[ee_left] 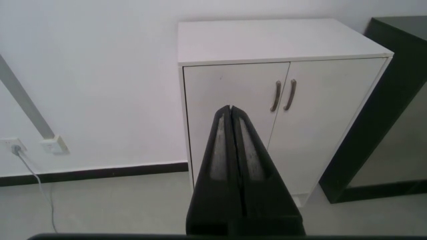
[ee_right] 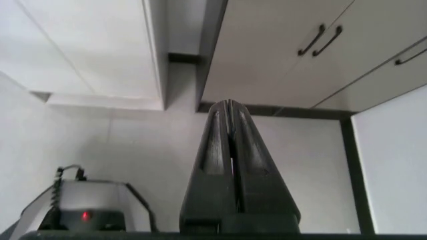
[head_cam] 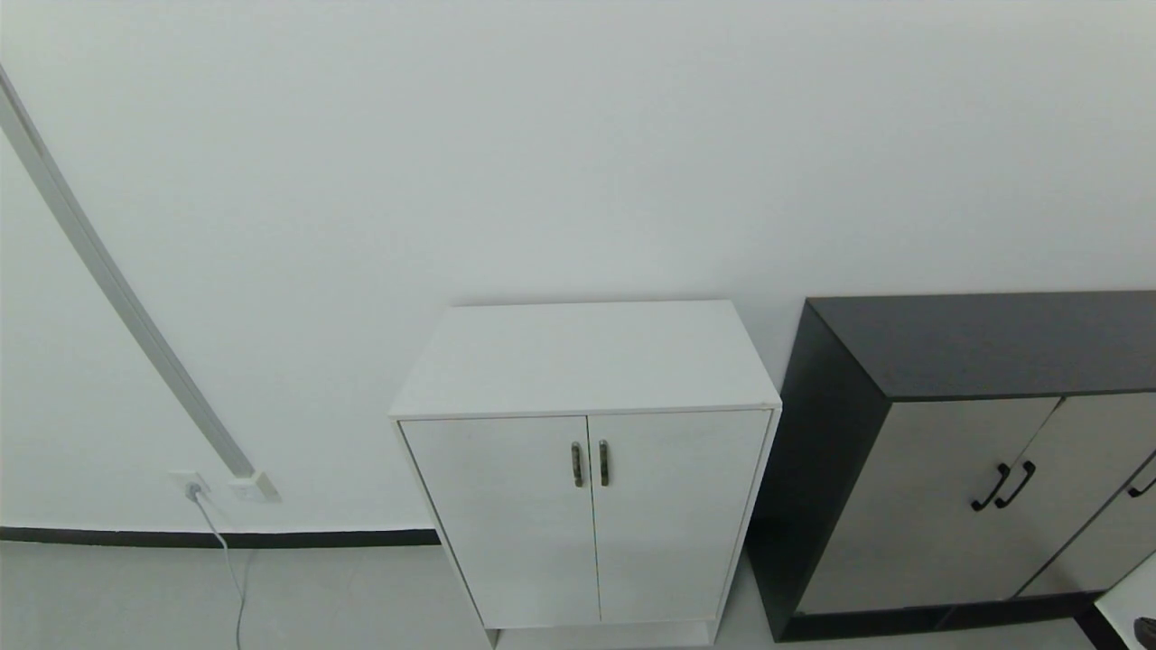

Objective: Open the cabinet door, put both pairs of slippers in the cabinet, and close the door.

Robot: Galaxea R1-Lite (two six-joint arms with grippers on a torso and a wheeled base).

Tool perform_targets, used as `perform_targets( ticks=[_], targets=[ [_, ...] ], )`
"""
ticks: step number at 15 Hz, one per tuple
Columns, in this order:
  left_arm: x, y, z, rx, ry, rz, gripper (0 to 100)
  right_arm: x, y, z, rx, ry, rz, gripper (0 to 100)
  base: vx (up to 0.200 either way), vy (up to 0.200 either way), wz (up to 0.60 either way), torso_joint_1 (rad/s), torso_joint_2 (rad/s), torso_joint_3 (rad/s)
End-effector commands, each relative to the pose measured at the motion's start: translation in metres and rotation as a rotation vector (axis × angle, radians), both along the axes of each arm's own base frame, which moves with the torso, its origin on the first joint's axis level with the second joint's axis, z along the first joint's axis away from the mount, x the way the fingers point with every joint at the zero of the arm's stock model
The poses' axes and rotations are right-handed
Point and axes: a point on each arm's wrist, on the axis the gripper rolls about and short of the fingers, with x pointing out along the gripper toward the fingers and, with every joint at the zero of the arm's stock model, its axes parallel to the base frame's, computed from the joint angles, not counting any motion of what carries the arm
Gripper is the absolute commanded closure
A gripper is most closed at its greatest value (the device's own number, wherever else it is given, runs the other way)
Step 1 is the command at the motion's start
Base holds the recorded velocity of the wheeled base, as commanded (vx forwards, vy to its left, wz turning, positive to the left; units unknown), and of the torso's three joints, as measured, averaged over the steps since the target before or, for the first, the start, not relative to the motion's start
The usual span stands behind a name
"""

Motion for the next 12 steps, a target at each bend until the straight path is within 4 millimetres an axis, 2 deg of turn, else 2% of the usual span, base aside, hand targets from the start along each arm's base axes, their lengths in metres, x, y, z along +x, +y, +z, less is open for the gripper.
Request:
perform_targets(
  ticks=[1, 5, 12],
  targets=[
    [0.0, 0.0, 0.0, -0.001, 0.0, 0.0, 100, -0.012, -0.002, -0.003, 0.012, -0.032, 0.014, 100, 0.0, 0.0, 0.0, 0.0, 0.0, 0.0],
    [0.0, 0.0, 0.0, -0.001, 0.001, 0.0, 100, -0.03, -0.004, -0.026, 0.021, 0.035, 0.052, 100, 0.0, 0.0, 0.0, 0.0, 0.0, 0.0],
    [0.0, 0.0, 0.0, 0.001, 0.001, 0.0, 100, -0.038, -0.004, -0.031, 0.075, 0.044, 0.089, 100, 0.0, 0.0, 0.0, 0.0, 0.0, 0.0]
  ],
)
